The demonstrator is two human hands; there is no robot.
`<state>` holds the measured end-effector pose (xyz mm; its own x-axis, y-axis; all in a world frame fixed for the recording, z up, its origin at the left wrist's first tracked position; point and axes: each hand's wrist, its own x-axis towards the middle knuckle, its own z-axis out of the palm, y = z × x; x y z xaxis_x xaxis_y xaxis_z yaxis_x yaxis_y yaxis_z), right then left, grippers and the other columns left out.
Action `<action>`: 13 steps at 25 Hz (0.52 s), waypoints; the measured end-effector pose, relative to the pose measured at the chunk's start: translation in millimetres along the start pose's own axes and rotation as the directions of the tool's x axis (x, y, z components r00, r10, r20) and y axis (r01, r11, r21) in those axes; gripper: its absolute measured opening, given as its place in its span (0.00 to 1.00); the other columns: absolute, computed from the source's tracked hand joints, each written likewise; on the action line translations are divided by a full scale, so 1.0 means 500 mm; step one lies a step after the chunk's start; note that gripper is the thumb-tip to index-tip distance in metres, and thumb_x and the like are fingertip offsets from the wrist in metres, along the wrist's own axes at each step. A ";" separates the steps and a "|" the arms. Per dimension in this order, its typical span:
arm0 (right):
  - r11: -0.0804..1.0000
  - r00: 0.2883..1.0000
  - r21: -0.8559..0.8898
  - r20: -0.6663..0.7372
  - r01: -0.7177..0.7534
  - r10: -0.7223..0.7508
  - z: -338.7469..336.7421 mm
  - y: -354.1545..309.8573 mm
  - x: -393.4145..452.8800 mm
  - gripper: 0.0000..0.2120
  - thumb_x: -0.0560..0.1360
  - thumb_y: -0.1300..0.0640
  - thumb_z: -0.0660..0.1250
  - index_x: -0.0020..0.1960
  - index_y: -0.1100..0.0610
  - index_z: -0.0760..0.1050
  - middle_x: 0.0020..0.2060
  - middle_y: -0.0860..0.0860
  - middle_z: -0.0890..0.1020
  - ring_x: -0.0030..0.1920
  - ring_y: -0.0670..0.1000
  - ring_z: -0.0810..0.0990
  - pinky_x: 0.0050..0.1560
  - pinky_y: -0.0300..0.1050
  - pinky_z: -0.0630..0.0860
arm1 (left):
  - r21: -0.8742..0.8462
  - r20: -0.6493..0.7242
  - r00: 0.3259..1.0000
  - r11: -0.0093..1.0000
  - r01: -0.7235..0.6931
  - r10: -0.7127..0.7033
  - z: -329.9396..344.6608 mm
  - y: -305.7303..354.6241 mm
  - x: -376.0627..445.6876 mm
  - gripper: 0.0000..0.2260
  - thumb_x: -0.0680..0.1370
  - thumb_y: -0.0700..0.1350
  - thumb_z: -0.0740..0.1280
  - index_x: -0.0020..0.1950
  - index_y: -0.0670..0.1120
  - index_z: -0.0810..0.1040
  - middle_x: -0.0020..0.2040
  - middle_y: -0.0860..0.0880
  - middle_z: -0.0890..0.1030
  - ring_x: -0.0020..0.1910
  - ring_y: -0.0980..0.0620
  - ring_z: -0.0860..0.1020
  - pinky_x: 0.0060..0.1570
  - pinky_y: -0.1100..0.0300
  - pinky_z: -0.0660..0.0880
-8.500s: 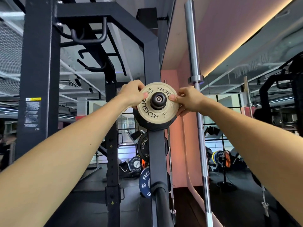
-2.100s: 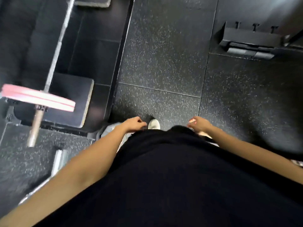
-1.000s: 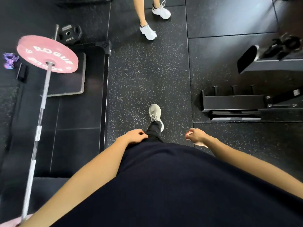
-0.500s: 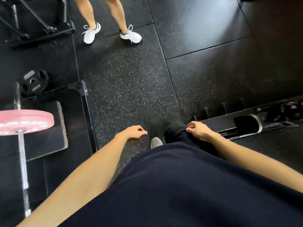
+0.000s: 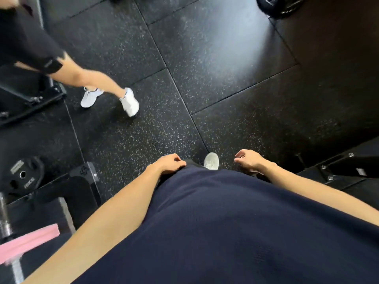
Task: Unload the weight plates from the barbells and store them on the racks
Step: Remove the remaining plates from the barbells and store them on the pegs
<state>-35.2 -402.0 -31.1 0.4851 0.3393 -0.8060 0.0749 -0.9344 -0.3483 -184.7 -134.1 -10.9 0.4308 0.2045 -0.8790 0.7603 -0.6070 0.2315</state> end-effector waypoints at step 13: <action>0.897 0.966 0.387 -0.058 -0.213 0.254 -0.540 -0.125 0.373 0.15 0.77 0.55 0.65 0.62 0.59 0.76 0.60 0.55 0.79 0.56 0.53 0.77 0.54 0.43 0.72 | 0.291 0.179 0.973 0.937 -0.193 0.145 -0.642 0.491 0.464 0.26 0.68 0.67 0.59 0.60 0.56 0.77 0.66 0.54 0.75 0.62 0.51 0.73 0.65 0.52 0.68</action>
<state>285.9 -309.8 -30.6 0.5378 0.0841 -0.8389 -0.3731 -0.8686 -0.3262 257.9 10.6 -24.2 0.4424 -0.0265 -0.8964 0.4879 -0.8316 0.2653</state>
